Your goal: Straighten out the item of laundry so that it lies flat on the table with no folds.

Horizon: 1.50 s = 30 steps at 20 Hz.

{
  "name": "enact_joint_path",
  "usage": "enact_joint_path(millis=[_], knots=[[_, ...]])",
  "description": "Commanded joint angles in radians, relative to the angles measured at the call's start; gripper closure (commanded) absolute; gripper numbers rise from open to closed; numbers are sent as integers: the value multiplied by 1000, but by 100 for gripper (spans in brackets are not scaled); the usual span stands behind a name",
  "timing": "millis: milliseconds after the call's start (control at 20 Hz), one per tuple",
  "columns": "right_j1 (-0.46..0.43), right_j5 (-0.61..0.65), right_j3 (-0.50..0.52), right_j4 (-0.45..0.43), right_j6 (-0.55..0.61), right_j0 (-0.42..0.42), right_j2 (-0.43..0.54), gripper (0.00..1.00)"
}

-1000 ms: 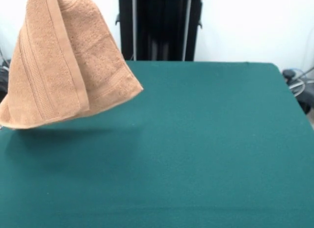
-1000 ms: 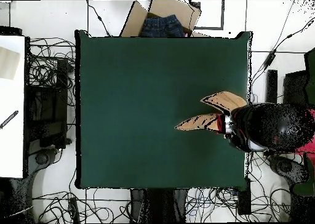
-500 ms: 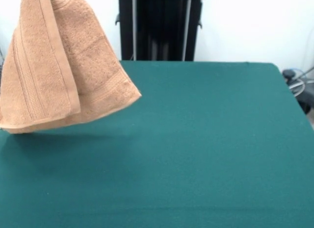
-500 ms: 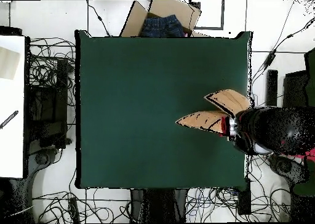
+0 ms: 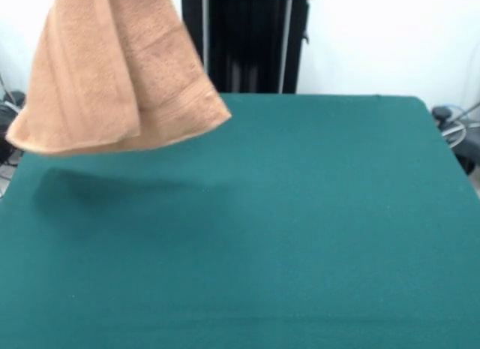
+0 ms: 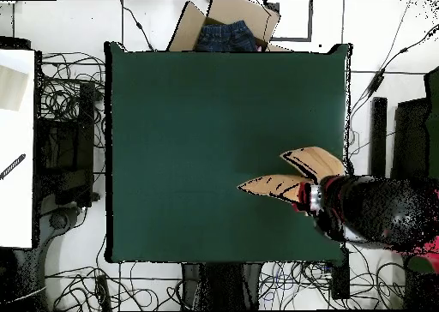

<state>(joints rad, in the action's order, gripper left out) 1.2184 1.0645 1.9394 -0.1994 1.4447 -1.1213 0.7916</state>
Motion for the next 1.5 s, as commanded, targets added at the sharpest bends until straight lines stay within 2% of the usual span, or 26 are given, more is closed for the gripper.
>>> enact_joint_path(millis=[50,250,450,650,950,1350,1500], knots=[[205,6,144,81,61,152,-31,100],[166,84,26,29,245,284,-50,100],[86,77,-65,-18,397,414,-87,100],[65,52,-86,-19,442,467,-151,100],[-88,61,-228,-82,527,577,-218,100],[-236,7,-355,-127,615,707,-308,100],[-265,-23,-380,-141,671,761,-344,100]])
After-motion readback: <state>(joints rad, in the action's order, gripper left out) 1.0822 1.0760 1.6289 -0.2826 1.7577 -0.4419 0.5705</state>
